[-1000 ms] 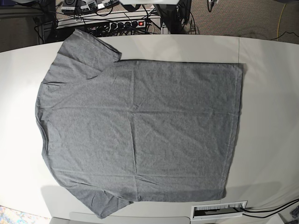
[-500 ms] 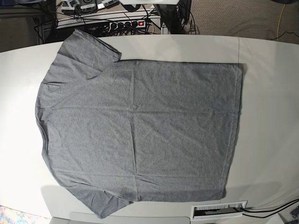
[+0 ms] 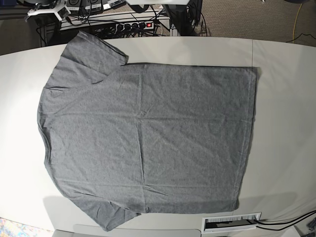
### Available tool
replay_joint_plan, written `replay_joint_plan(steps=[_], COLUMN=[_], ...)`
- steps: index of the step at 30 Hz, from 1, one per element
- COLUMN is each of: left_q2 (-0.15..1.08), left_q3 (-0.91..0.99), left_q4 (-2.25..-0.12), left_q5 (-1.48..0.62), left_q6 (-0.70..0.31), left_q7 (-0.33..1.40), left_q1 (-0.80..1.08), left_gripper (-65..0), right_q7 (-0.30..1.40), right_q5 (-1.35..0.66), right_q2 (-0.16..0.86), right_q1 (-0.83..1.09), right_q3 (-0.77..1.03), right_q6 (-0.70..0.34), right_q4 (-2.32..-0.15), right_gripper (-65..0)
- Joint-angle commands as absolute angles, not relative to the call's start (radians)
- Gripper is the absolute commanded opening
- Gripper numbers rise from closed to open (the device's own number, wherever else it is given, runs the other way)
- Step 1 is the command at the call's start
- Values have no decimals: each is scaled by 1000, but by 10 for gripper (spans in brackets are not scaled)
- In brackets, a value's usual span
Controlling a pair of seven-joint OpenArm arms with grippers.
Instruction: Fold the T-shirt properly
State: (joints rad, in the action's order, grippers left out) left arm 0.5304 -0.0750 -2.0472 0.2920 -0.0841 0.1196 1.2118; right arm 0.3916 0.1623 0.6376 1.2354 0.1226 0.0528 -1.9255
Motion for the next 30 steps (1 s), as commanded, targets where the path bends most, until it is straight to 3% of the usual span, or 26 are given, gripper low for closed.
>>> replay_joint_plan(steps=[1,8,16,22,29,30], left_q2=[550,609,646,648,749,770], left_q3=[-75,-75,-75,-75,-76,-76], left_q4=[-2096,-2313,-2334,-2246,-2030,-2006], left_q5=[312,433,453,453,533,540], left_q6=[-85,-85,-86,-87,-93,-105], left_q7=[122,231,228,210,163,150], left_q1=[1233,1223,1038,891,756,746], left_gripper=[-650,-650,-650,-650,-650,-611], right_q7=[397,428,517,587,680,681], right_q5=[182,263,398,413,412,413], right_q2=[643,643,643,643,642,643], right_q1=[1256,1254,1222,1148,1105,1102], right_q3=[131,132,132,132,132,132], right_q6=[54,54,19,-116,-125,-125], right_q4=[-1956,-2045,-2171,-2255,-2300,-2300], right_gripper=[-650,-650,-650,-650,-650,-650])
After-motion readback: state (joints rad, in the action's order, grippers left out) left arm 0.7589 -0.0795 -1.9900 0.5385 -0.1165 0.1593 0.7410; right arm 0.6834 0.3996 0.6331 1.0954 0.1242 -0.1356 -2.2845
